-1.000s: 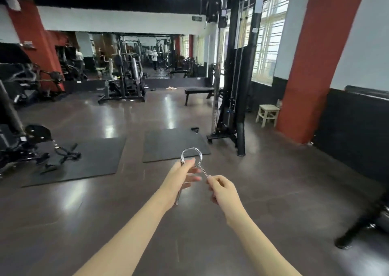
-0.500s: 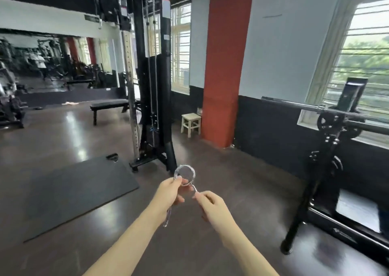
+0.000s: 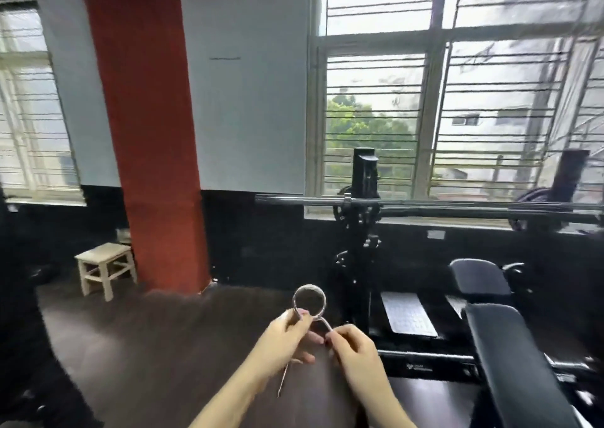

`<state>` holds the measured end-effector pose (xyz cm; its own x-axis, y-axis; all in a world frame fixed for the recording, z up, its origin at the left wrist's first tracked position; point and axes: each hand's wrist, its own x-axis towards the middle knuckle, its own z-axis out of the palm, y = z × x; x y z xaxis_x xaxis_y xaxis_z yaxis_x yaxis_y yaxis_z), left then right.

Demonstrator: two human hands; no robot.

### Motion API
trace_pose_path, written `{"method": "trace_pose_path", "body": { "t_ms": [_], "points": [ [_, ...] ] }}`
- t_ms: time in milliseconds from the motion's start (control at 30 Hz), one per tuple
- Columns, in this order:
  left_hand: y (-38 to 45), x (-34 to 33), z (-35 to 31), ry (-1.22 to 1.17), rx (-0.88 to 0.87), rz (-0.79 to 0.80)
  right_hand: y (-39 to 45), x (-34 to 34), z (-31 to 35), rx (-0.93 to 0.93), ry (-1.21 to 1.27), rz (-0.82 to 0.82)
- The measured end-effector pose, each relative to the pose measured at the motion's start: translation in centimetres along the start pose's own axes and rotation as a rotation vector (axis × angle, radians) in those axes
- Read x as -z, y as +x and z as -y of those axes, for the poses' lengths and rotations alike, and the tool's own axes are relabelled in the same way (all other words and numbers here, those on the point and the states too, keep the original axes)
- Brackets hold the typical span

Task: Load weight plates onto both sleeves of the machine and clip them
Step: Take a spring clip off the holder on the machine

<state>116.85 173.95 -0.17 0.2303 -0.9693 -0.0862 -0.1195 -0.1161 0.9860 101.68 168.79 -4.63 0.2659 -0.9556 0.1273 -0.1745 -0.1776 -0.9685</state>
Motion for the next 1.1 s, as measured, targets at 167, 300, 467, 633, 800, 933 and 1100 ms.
{"method": "trace_pose_path", "body": {
  "t_ms": [167, 300, 467, 633, 800, 933, 1100],
  "points": [
    [14.3, -0.1, -3.4, -0.001, -0.080, 0.141, 13.5, 1.5, 0.5, 0.051, -0.014, -0.164],
    [25.5, 0.4, -7.0, 0.013, -0.177, 0.184, 24.1, 2.0, 2.1, 0.080, 0.034, -0.252],
    [37.4, 1.3, -9.8, 0.118, -0.317, 0.136, 35.3, 1.9, 3.8, 0.083, 0.145, -0.313],
    [49.2, 1.3, -11.6, 0.177, -0.422, 0.128, 44.8, 1.7, 4.6, 0.106, 0.153, -0.389],
    [59.9, 1.5, -14.7, 0.164, -0.503, 0.247, 54.2, 2.0, 5.4, 0.110, 0.166, -0.491],
    [66.6, 1.6, -17.4, 0.204, -0.563, 0.288, 60.7, 2.5, 5.8, 0.128, 0.131, -0.565],
    [74.1, 0.6, -20.3, 0.258, -0.567, 0.366, 68.8, 5.6, 6.2, 0.106, -0.089, -0.674]
  ]
}}
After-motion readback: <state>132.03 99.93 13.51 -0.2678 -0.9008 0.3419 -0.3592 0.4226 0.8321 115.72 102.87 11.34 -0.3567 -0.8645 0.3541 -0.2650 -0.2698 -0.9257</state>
